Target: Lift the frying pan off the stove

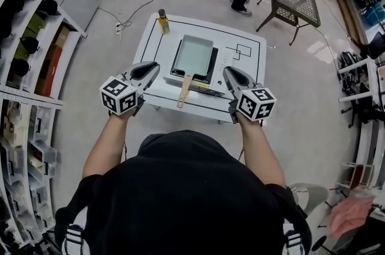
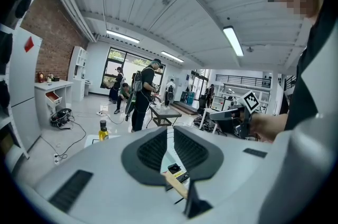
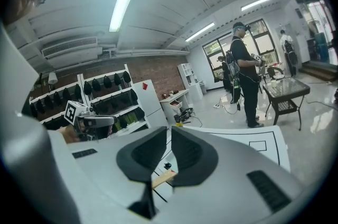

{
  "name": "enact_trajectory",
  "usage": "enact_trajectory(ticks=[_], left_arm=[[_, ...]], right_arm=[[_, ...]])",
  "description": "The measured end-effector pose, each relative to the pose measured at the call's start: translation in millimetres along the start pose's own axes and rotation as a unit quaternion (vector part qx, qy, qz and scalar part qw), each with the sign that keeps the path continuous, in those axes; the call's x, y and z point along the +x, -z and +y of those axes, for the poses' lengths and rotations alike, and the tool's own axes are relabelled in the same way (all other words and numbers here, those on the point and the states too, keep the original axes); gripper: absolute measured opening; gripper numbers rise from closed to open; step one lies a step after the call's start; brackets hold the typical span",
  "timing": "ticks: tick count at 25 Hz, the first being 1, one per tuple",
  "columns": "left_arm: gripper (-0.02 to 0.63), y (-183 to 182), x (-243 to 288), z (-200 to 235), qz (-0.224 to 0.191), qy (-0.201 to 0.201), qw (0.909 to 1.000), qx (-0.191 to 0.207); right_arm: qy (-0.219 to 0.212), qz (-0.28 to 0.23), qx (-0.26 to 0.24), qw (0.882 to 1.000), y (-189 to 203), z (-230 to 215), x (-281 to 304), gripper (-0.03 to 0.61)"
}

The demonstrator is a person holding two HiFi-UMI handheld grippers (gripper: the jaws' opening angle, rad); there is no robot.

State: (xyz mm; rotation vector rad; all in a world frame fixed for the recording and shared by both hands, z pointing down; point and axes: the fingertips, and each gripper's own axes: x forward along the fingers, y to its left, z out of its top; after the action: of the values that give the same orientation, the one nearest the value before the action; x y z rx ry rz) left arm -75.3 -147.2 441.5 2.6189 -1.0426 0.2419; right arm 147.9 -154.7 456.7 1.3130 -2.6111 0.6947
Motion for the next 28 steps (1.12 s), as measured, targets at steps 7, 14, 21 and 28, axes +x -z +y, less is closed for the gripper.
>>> enact_trajectory(ticks=[7,14,21,28], left_arm=[[0.046,1,4,-10,0.000,0.003,1.0000,0.000],[0.046,-3,2,-12,-0.004,0.002,1.0000,0.002],[0.046,0,8,-14,-0.001,0.007,1.0000,0.001],[0.046,2,13,-14,0.004,0.011,0.9999,-0.001]], right_arm=[[-0.011,0.008,0.008,1.000,9,1,-6,0.021],[-0.009,0.002,0.006,1.000,5,-1,-11,0.021],[-0.003,0.003,0.008,1.000,8,-7,-13,0.021],[0.000,0.007,0.011,1.000,11,-12,-11,0.021]])
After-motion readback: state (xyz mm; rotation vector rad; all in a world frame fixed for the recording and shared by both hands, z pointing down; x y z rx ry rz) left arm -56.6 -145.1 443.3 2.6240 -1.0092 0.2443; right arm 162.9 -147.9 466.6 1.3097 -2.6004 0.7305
